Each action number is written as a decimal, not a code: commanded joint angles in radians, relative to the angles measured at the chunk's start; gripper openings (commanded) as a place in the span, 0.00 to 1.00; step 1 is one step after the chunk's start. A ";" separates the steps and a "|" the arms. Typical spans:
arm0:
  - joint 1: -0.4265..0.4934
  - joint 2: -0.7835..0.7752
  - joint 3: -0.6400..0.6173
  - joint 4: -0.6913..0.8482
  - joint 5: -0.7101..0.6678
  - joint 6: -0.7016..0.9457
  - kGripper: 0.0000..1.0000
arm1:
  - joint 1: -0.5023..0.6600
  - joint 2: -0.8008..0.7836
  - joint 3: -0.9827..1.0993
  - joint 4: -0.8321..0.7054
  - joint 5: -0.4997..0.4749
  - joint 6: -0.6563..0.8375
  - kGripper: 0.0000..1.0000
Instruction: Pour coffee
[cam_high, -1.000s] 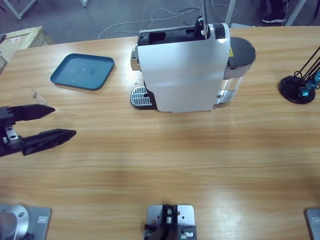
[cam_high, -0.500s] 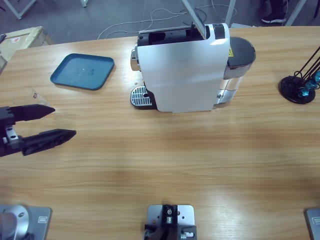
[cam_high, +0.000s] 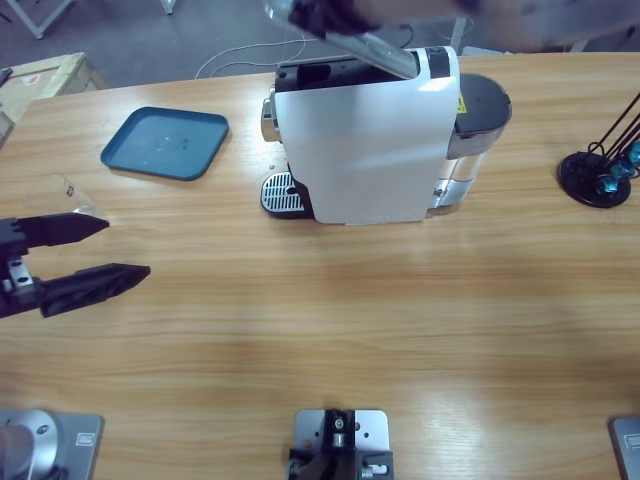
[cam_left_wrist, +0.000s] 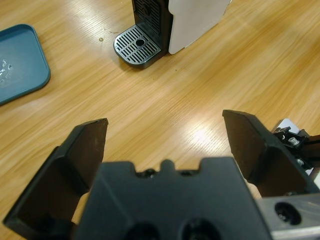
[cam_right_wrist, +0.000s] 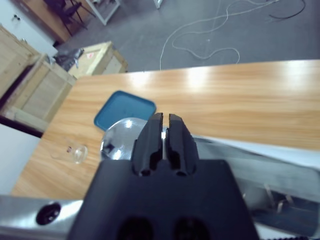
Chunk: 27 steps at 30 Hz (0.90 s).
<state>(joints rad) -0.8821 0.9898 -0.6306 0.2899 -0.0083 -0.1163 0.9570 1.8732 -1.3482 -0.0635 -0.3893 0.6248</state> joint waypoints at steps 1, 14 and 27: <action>-0.008 -0.011 0.030 0.015 -0.007 -0.010 0.99 | 0.045 0.156 0.035 0.015 0.008 0.003 0.00; -0.008 -0.016 0.037 0.015 -0.001 -0.011 0.99 | 0.045 0.242 0.057 0.108 0.013 0.027 0.00; 0.017 -0.040 0.038 0.018 0.000 -0.013 0.99 | 0.045 0.276 0.058 0.165 0.026 0.027 0.00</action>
<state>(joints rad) -0.8751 0.9716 -0.6221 0.2908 -0.0083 -0.1163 0.9710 1.9265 -1.3908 0.0141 -0.3893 0.6410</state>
